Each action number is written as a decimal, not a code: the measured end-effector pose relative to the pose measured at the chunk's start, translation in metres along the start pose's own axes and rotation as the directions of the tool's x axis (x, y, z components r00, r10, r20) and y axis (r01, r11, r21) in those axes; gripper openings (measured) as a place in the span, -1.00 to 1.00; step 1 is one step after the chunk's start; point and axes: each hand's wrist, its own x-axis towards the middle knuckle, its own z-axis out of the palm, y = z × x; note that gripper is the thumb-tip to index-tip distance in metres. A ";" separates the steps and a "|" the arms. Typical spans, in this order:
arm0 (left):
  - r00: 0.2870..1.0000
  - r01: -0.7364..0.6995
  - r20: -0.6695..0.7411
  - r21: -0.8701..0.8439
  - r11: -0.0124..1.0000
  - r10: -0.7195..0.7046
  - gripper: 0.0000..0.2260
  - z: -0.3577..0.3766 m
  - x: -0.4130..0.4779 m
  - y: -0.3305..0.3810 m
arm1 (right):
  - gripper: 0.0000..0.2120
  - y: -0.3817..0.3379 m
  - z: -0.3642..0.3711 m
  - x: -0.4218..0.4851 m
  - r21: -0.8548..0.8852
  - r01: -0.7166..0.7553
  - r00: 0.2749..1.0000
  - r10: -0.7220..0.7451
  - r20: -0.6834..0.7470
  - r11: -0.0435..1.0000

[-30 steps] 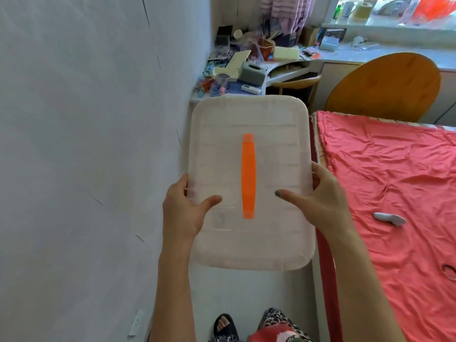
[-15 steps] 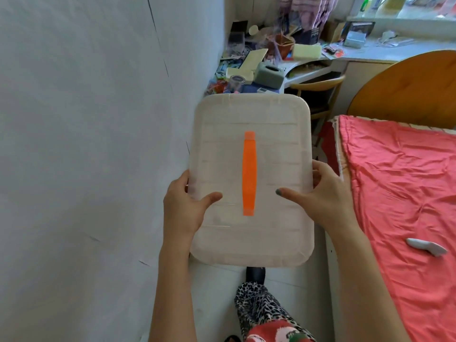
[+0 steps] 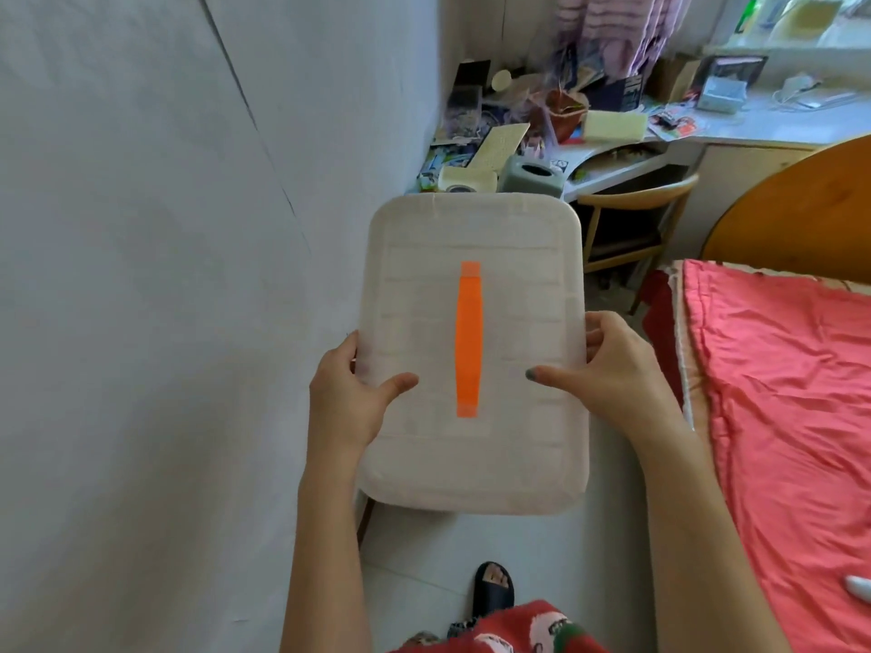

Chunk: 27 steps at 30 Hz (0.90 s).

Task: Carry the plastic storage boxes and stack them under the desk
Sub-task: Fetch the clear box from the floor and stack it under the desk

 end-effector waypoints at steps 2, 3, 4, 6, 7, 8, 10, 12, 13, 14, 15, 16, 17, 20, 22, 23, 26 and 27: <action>1.000 0.004 -0.003 0.006 1.000 -0.004 -0.47 0.009 0.016 0.005 | -0.25 0.001 -0.004 0.022 -0.014 0.000 1.000 0.000 0.018 1.000; 1.000 0.009 -0.005 0.011 1.000 -0.009 -0.48 0.013 0.023 0.006 | -0.24 0.001 -0.004 0.031 -0.018 -0.001 1.000 0.001 0.029 1.000; 1.000 0.011 -0.007 0.016 1.000 -0.011 -0.49 0.017 0.030 0.008 | -0.23 0.002 -0.004 0.041 -0.020 -0.002 0.999 0.003 0.037 1.000; 1.000 0.012 -0.005 0.023 1.000 -0.012 -0.49 0.022 0.044 0.009 | -0.24 0.002 -0.002 0.058 -0.022 -0.005 0.999 0.006 0.048 1.000; 1.000 0.015 -0.004 0.025 1.000 -0.015 -0.48 0.024 0.051 0.010 | -0.24 0.002 0.000 0.065 -0.027 -0.012 0.999 0.014 0.052 1.000; 1.000 0.017 -0.004 0.026 1.000 -0.017 -0.47 0.026 0.059 0.010 | -0.24 0.002 0.002 0.073 -0.034 -0.020 0.998 0.022 0.054 0.999; 1.000 0.024 0.000 0.033 0.999 -0.024 -0.48 0.028 0.075 0.009 | -0.25 0.000 0.006 0.087 -0.043 -0.035 0.998 0.038 0.059 0.998; 1.000 0.030 0.008 0.040 0.999 -0.030 -0.48 0.029 0.092 0.007 | -0.25 -0.002 0.012 0.102 -0.038 -0.045 0.996 0.048 0.069 0.998; 0.999 0.034 0.015 0.040 0.999 -0.035 -0.48 0.029 0.101 0.005 | -0.24 -0.003 0.015 0.109 -0.038 -0.051 0.996 0.054 0.075 0.998; 0.999 0.037 0.020 0.042 0.998 -0.038 -0.49 0.029 0.110 0.004 | -0.24 -0.005 0.019 0.116 -0.042 -0.056 0.995 0.059 0.077 0.998; 0.999 0.040 0.025 0.042 0.998 -0.041 -0.49 0.030 0.120 0.002 | -0.23 -0.007 0.023 0.124 -0.047 -0.062 0.995 0.065 0.078 0.997; 0.998 0.047 0.029 0.042 0.998 -0.048 -0.49 0.031 0.129 0.000 | -0.22 -0.008 0.027 0.131 -0.051 -0.071 0.994 0.075 0.076 0.996; 0.998 0.056 0.033 0.040 0.998 -0.058 -0.49 0.032 0.138 -0.003 | -0.22 -0.010 0.031 0.139 -0.054 -0.085 0.993 0.088 0.073 0.995; 0.994 0.094 0.046 0.043 0.995 -0.096 -0.45 0.034 0.165 -0.015 | -0.22 -0.014 0.048 0.162 -0.070 -0.142 0.986 0.147 0.083 0.987; 0.992 0.108 0.059 0.059 0.992 -0.111 -0.39 0.034 0.181 -0.026 | -0.21 -0.016 0.061 0.173 -0.089 -0.184 0.977 0.192 0.090 0.979; 0.990 0.113 0.072 0.068 0.991 -0.118 -0.37 0.034 0.192 -0.033 | -0.20 -0.016 0.070 0.180 -0.092 -0.205 0.973 0.213 0.092 0.974; 0.984 0.136 0.108 0.084 0.987 -0.145 -0.44 0.037 0.215 -0.052 | -0.15 -0.016 0.092 0.193 -0.107 -0.263 0.956 0.274 0.106 0.959; 0.982 0.139 0.119 0.091 0.986 -0.149 -0.46 0.039 0.222 -0.060 | -0.14 -0.014 0.099 0.196 -0.109 -0.282 0.949 0.294 0.111 0.953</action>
